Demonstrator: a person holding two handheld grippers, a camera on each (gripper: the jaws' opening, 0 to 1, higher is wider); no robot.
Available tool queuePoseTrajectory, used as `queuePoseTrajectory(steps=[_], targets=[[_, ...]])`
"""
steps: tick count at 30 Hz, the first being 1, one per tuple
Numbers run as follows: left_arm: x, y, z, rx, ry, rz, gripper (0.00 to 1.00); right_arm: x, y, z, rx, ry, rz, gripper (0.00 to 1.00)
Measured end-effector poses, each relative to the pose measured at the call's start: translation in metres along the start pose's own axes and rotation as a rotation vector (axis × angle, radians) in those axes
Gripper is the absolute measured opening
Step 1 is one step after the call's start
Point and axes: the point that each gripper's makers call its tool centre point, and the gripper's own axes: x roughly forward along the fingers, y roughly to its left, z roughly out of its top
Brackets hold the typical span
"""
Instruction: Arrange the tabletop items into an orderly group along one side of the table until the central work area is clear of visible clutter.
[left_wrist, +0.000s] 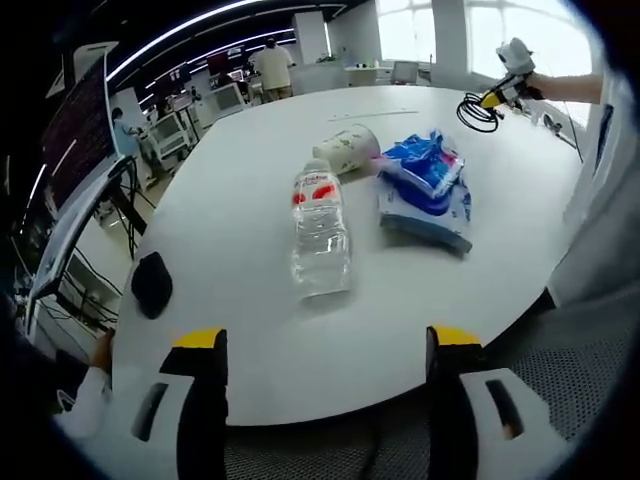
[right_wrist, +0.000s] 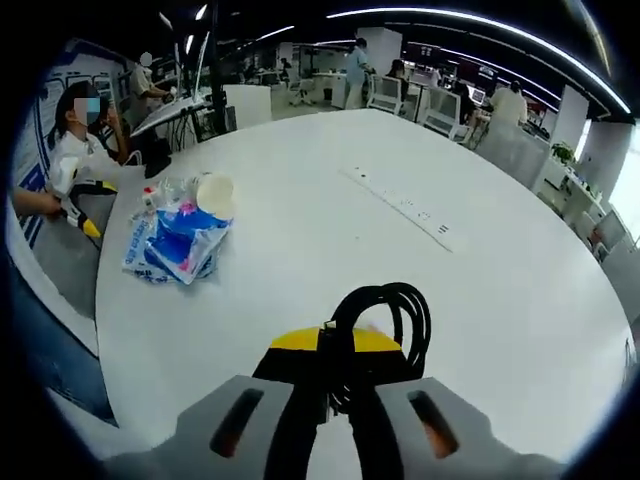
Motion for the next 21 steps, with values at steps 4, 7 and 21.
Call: queuePoseTrajectory(steps=[4,7,21], targets=[[0.0,-0.001,-0.002,0.005,0.011,-0.001,0.83,0.01,0.001,-0.006,0.008,0.027,0.011,0.05],[0.0,-0.001,-0.001,0.003,0.012,-0.001,0.83,0.016,0.003,-0.008,0.013,0.035,0.013,0.05],[0.0,-0.001,-0.003,-0.001,0.028,-0.001,0.83,0.044,0.025,-0.02,0.026,0.097,0.087,0.06]])
